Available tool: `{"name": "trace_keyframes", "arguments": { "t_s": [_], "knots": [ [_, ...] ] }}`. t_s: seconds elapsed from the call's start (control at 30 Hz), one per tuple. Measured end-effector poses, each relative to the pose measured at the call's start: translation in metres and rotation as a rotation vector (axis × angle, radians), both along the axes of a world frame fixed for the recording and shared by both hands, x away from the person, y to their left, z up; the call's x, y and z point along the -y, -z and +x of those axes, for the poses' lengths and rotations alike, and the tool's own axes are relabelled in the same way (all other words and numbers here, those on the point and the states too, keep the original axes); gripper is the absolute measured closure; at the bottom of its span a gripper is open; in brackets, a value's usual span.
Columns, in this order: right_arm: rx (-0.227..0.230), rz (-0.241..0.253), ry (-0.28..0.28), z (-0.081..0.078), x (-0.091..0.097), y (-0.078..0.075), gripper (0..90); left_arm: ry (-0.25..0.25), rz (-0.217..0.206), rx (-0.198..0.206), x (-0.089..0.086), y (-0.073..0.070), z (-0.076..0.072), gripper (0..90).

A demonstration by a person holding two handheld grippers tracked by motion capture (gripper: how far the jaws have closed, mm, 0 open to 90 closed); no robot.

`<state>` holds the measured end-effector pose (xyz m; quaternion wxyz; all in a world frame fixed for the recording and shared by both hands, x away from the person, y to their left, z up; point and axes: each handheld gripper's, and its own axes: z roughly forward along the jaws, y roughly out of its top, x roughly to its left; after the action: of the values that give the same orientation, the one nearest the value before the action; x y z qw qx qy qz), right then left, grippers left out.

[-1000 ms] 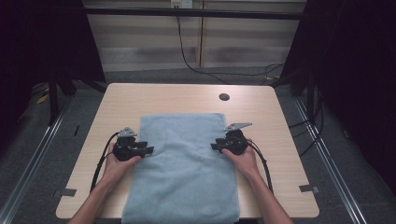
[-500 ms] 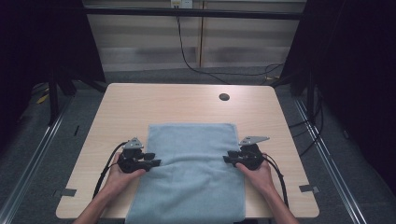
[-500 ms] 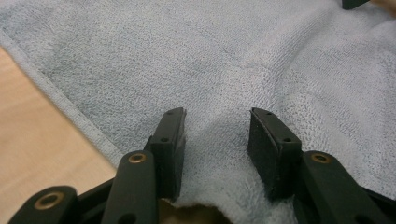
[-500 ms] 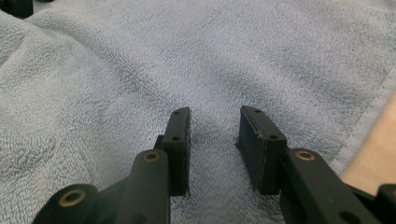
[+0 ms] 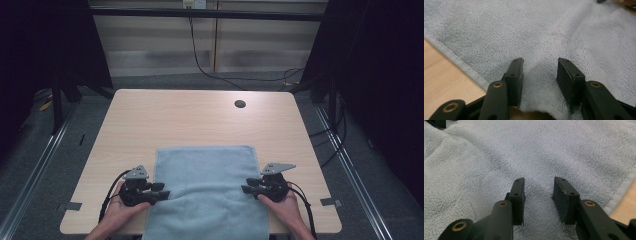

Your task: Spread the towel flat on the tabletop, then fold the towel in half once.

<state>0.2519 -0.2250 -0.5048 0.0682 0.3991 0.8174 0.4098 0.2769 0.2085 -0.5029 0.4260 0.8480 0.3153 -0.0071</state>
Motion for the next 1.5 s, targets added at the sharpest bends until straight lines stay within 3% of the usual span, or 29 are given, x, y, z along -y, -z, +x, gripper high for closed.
{"name": "trace_keyframes", "arguments": {
  "t_s": [0.1, 0.23, 0.33, 0.37, 0.67, 0.83, 0.97, 1.0, 1.03, 1.07, 1.13, 1.17, 1.27, 1.4, 1.5],
  "knots": [
    [-0.005, -0.005, -0.003, -0.007, -0.002, -0.001, 62.0, -0.011, -0.003, -0.015, -0.001, -0.001, -0.007, 56.5],
    [-0.054, 0.005, -0.052, -0.021, -0.004, -0.005, 52.2, 0.009, 0.042, 0.005, 0.001, -0.004, -0.017, 55.6],
    [-0.047, 0.02, -0.042, -0.018, -0.003, -0.008, 49.4, 0.001, 0.019, -0.001, 0.001, -0.005, -0.01, 55.2],
    [-0.035, 0.05, -0.012, -0.01, 0.002, -0.013, 48.5, -0.011, 0.009, 0.0, 0.0, -0.005, -0.007, 53.9],
    [0.017, 0.042, 0.074, 0.026, 0.02, -0.024, 46.7, -0.091, -0.019, 0.063, -0.008, -0.024, 0.029, 52.3],
    [0.051, 0.041, 0.093, 0.049, 0.027, -0.032, 47.4, -0.124, -0.01, 0.084, -0.008, -0.03, 0.055, 52.3],
    [0.054, 0.05, 0.103, 0.067, 0.029, -0.031, 48.2, -0.153, -0.027, 0.092, -0.007, -0.034, 0.079, 52.7],
    [0.063, 0.048, 0.111, 0.077, 0.029, -0.029, 48.4, -0.16, -0.044, 0.086, -0.008, -0.033, 0.085, 52.9],
    [0.063, 0.048, 0.111, 0.077, 0.029, -0.029, 48.4, -0.176, -0.055, 0.076, -0.009, -0.031, 0.089, 52.9],
    [0.063, 0.057, 0.119, 0.081, 0.03, -0.029, 48.4, -0.206, -0.061, 0.08, -0.01, -0.028, 0.092, 52.9],
    [0.073, 0.07, 0.136, 0.091, 0.031, -0.027, 48.1, -0.206, -0.049, 0.069, -0.011, -0.024, 0.094, 52.6],
    [0.068, 0.069, 0.136, 0.093, 0.031, -0.026, 47.5, -0.201, -0.013, 0.082, -0.011, -0.022, 0.094, 51.7],
    [0.047, 0.014, 0.12, 0.104, 0.025, -0.02, 42.5, -0.192, -0.009, 0.069, -0.014, -0.016, 0.095, 47.7],
    [0.038, 0.021, 0.124, 0.106, 0.021, -0.011, 39.5, -0.196, -0.003, 0.056, -0.018, -0.009, 0.097, 45.6],
    [0.035, -0.011, 0.117, 0.106, 0.019, -0.009, 38.2, -0.209, 0.001, 0.058, -0.021, -0.007, 0.098, 44.5]
  ]
}}
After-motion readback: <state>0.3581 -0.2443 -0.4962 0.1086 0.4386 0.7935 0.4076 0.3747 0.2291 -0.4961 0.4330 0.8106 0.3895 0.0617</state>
